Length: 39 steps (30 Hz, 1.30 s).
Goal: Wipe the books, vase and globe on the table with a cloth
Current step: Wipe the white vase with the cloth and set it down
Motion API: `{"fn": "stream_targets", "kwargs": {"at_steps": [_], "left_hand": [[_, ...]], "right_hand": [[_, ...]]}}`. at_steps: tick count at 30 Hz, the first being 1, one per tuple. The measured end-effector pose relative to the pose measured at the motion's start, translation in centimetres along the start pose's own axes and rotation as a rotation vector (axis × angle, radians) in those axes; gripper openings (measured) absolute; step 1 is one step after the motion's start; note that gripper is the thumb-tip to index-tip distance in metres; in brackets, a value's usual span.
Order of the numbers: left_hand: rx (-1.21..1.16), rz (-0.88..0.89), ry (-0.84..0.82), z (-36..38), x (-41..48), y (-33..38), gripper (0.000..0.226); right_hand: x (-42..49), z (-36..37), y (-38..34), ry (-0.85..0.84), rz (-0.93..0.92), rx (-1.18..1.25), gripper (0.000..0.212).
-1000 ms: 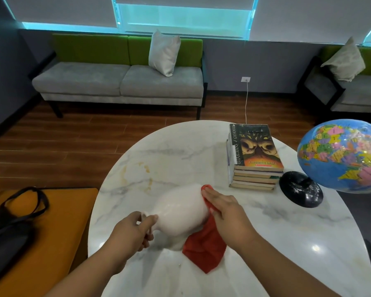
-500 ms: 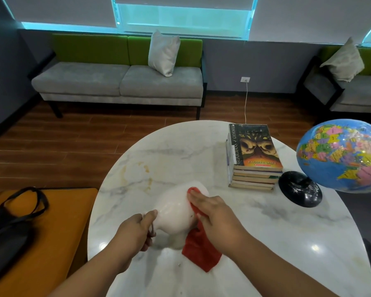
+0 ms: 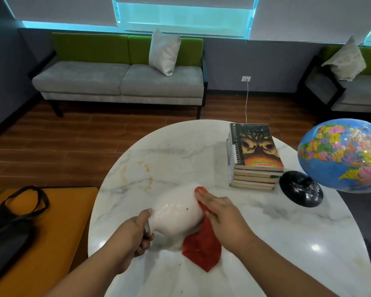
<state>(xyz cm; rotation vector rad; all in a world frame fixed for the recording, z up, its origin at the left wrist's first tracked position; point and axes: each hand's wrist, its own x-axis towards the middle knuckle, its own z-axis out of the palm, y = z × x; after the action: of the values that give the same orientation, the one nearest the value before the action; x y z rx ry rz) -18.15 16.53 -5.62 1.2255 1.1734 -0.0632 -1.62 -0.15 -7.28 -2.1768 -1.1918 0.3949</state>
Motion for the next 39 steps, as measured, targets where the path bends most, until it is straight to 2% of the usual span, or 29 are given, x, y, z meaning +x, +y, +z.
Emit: {"fn": "stream_targets", "kwargs": {"at_steps": [2, 8, 12, 18, 23, 28, 30, 32, 34, 39], "left_hand": [[-0.012, 0.002, 0.001, 0.1, 0.1, 0.1, 0.042], [-0.062, -0.065, -0.016, -0.1, 0.1, 0.1, 0.048], [-0.08, -0.072, -0.022, -0.1, 0.1, 0.2, 0.047], [-0.109, -0.126, -0.013, 0.0, 0.3, 0.0, 0.051], [-0.147, -0.122, -0.018, 0.2, 0.4, 0.0, 0.048], [-0.188, -0.192, -0.023, 0.0, 0.4, 0.1, 0.048], [-0.207, -0.196, -0.035, 0.2, 0.2, 0.1, 0.045], [-0.229, -0.188, -0.045, 0.4, 0.1, 0.1, 0.042], [-0.241, -0.192, -0.047, 0.4, 0.1, 0.2, 0.043], [-0.275, -0.231, -0.045, 0.0, 0.3, 0.2, 0.046]], "right_hand": [[0.3, -0.3, 0.4, 0.028, 0.071, -0.027, 0.059], [-0.6, 0.6, -1.6, -0.066, -0.091, -0.003, 0.058], [0.6, 0.1, 0.1, 0.032, 0.069, -0.018, 0.059], [-0.4, 1.1, -2.4, -0.086, -0.145, 0.028, 0.056], [0.7, 0.7, -0.2, 0.025, 0.013, 0.007, 0.056], [-0.6, 2.6, -1.8, -0.075, -0.213, 0.021, 0.053], [-0.2, 2.6, -0.3, -0.017, -0.166, 0.035, 0.052], [0.4, 2.2, 1.0, 0.06, -0.025, 0.058, 0.059], [0.4, 2.2, 0.7, 0.07, 0.025, 0.049, 0.06], [-1.6, 3.7, -1.3, -0.037, -0.214, 0.045, 0.051]]}}
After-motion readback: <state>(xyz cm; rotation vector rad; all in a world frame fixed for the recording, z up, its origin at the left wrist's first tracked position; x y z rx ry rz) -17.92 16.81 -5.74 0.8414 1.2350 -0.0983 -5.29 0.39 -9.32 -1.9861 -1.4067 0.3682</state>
